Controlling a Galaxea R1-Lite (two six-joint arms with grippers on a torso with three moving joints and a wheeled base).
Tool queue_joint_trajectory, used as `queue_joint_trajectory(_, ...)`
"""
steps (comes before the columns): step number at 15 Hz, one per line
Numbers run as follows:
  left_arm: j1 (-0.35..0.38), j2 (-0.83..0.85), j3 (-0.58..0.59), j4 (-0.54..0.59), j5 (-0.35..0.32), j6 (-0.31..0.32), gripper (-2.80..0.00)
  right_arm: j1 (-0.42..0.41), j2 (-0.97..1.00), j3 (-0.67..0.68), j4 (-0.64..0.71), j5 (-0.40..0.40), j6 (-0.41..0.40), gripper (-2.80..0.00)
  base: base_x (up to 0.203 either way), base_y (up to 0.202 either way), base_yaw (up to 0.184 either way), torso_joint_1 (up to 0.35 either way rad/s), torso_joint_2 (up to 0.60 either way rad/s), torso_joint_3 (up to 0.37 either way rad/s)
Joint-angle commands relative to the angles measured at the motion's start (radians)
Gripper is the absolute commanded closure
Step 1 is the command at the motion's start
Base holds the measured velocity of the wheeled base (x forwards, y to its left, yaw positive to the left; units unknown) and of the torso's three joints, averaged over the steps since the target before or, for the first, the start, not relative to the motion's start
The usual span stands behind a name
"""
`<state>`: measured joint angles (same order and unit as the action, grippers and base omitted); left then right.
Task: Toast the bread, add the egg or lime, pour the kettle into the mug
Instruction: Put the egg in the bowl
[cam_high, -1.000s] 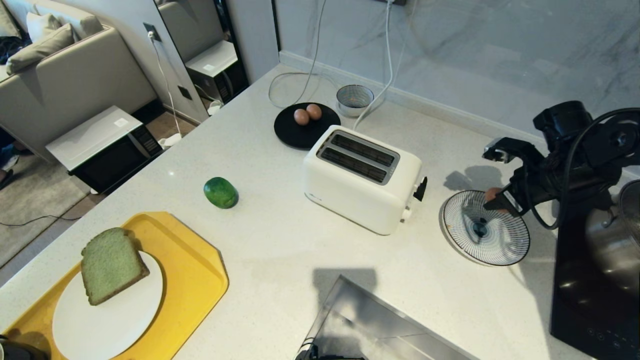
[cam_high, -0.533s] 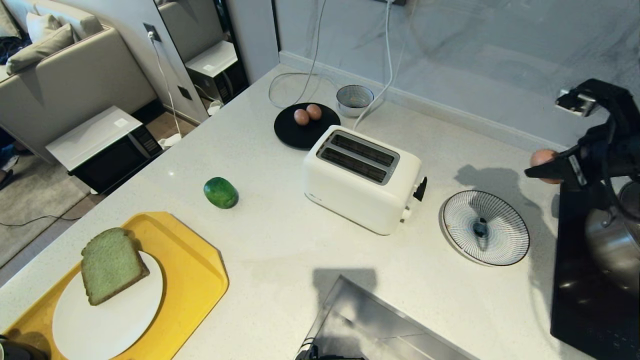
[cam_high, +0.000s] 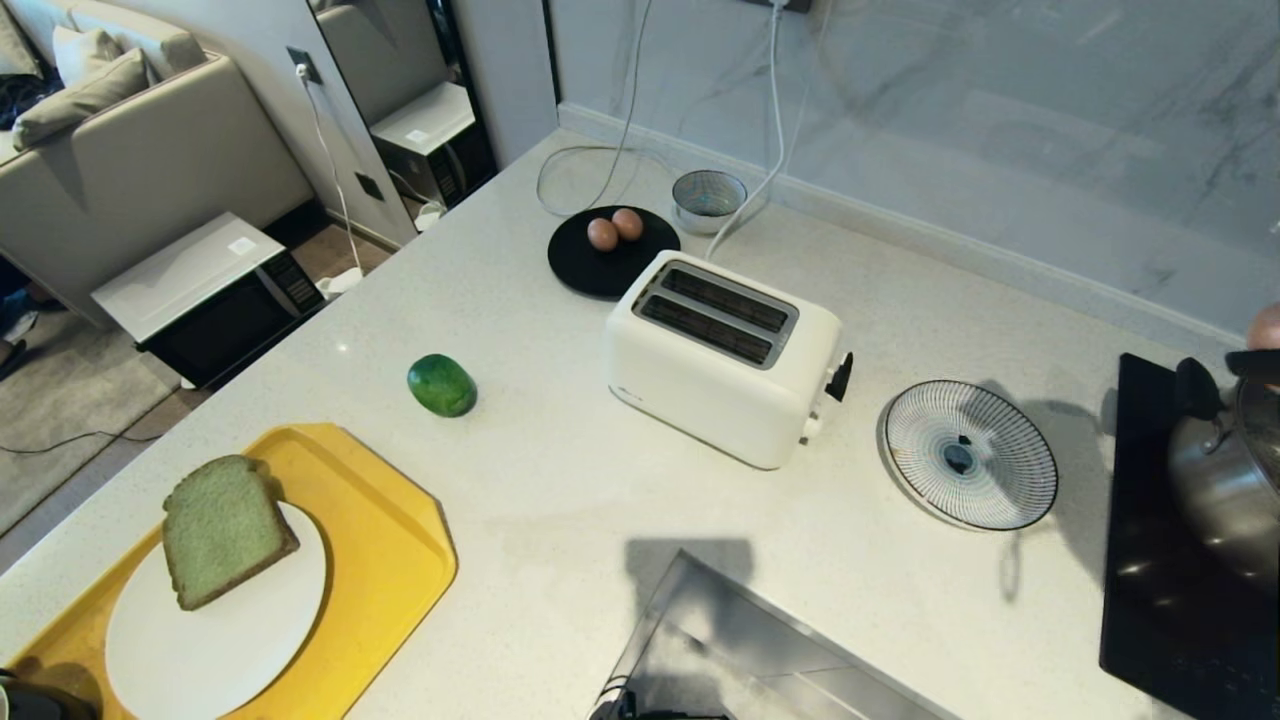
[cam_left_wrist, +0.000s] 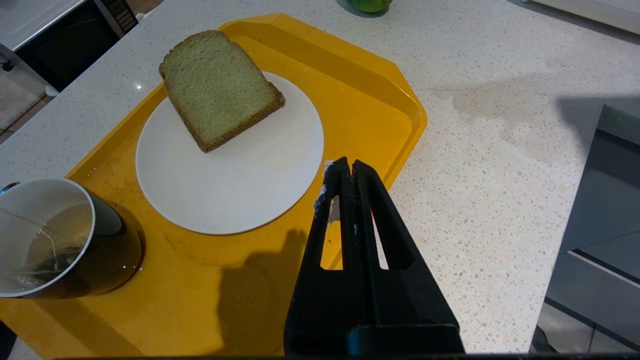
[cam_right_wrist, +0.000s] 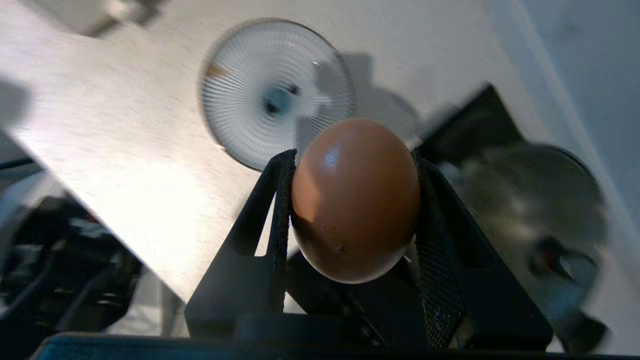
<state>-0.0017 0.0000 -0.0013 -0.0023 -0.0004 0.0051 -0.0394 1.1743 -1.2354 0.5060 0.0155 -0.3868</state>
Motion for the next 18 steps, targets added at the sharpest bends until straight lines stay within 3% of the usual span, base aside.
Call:
queue_joint_trajectory(1,0.000,0.002,0.000,-0.001,0.000,0.000,0.00,-0.002,-0.078,0.036,0.003,-0.117,-0.001,0.00,0.000,0.000,0.000,0.000,0.00,0.000)
queue_joint_trajectory(6,0.000,0.002,0.001,-0.001,0.000,0.000,0.00,-0.004,-0.076,0.062,0.002,-0.193,0.008,0.00,0.000,0.000,0.000,0.000,0.00,0.000)
queue_joint_trajectory(15,0.000,0.002,0.001,-0.001,0.000,0.000,0.00,0.021,-0.045,0.048,-0.004,-0.192,0.008,0.00,0.000,0.000,0.000,0.000,0.00,0.000)
queue_joint_trajectory(18,0.000,0.002,0.000,-0.001,0.000,0.001,0.00,0.029,-0.033,0.032,-0.004,-0.192,0.008,0.00,0.001,-0.012,0.140,0.003,0.00,0.006)
